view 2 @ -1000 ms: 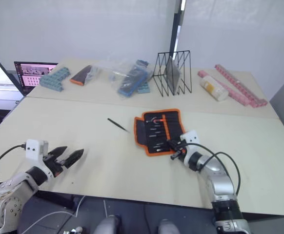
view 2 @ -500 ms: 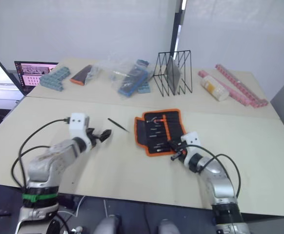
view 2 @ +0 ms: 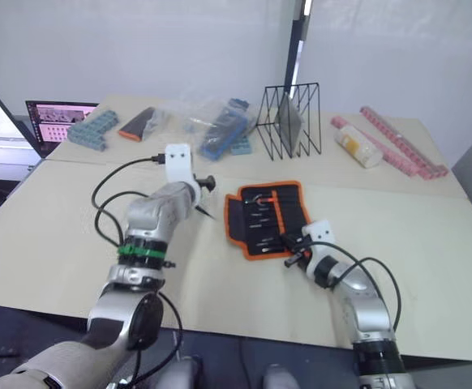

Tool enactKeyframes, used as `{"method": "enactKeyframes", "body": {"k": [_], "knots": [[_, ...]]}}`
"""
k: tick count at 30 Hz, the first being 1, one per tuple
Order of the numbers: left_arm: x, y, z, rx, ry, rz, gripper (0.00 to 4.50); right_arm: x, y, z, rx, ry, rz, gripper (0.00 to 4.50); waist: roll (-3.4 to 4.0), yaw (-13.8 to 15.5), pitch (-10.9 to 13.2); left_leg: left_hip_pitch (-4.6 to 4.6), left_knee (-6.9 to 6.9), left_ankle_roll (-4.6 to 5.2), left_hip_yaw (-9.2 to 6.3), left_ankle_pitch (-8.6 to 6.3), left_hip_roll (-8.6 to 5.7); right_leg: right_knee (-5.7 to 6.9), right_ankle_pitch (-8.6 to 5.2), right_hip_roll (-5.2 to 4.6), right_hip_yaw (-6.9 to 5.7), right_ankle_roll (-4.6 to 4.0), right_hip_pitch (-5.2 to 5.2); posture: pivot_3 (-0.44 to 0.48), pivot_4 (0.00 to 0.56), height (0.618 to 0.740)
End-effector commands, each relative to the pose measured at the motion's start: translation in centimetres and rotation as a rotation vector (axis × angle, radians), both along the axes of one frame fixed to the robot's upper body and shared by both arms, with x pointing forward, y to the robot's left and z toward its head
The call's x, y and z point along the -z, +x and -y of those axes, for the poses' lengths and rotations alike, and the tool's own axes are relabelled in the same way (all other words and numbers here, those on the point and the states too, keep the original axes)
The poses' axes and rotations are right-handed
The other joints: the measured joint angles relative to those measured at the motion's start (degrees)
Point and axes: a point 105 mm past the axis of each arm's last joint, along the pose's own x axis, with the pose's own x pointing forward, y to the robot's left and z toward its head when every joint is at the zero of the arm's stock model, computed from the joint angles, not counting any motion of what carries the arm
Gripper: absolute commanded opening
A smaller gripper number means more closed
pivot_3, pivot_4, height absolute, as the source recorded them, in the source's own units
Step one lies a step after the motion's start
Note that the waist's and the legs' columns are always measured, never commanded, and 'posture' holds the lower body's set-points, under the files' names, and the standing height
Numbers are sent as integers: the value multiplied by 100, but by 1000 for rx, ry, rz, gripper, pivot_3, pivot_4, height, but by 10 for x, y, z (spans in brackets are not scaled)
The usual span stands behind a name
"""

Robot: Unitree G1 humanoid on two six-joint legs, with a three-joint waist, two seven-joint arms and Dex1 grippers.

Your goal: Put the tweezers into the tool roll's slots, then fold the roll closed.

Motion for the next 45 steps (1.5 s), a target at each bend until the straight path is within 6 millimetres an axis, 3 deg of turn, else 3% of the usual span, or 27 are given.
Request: {"method": "enactKeyframes", "body": {"k": [1, 16, 21, 25, 30, 33, 37, 41, 45], "knots": [[1, 0, 9, -64, -41, -74, 4463, 16, -5, -2, -3, -13, -68, 0, -1, 6, 1, -1, 0, 0, -1, 0, 0, -1, 0, 0, 0, 0, 0, 0, 150, 734], [39, -15, 16, -171, 41, -281, 4463, 17, -6, -4, -1, -20, -73, 0, -1, 20, 1, -2, -2, -5, -1, 3, -3, -1, 0, -2, 0, 1, -2, 0, 150, 734], [50, -20, 21, -160, 45, -351, 3056, 17, -6, -5, -7, -25, -72, 0, 0, 17, 0, 4, -3, -6, 0, 3, -3, 0, 0, -2, 0, 1, 0, 0, 150, 734], [55, -25, 23, -166, 22, -392, 1678, 18, -6, -6, -10, -30, -72, 0, 1, 2, -1, 10, -5, -6, 1, 3, -3, 0, 0, -2, 1, 1, 3, 0, 150, 734], [53, -26, 10, -194, 46, -385, 35, 19, -6, -8, -18, -35, -75, 0, 3, -5, -2, 13, -5, -7, 1, 3, -3, 0, 0, -2, 1, 1, 6, 0, 150, 734], [45, -24, 3, -131, 41, -338, 35, 19, -5, -10, -25, -34, -75, 0, 3, -35, -2, 13, -6, -8, 1, 4, -3, 1, 0, -2, 1, 1, 6, 0, 150, 734], [22, -23, -8, 140, 37, -145, 35, 20, -4, -12, -31, -36, -76, 0, 10, -100, -3, 21, -20, -33, 1, 18, -1, 5, 0, 0, 1, 0, 4, 0, 150, 734], [21, -40, -39, 316, 80, -111, 35, 21, -4, -15, -41, -35, -81, 0, 10, -114, -3, 20, -28, -64, 1, 37, 6, 6, 0, 3, -1, -1, -1, 0, 150, 734], [32, -59, -68, 458, 315, -122, 35, 22, -4, -17, -51, -36, -84, 0, 10, -107, -3, 20, -26, -38, 1, 22, 7, 4, 0, 3, -1, -1, 1, 0, 150, 734]]}}
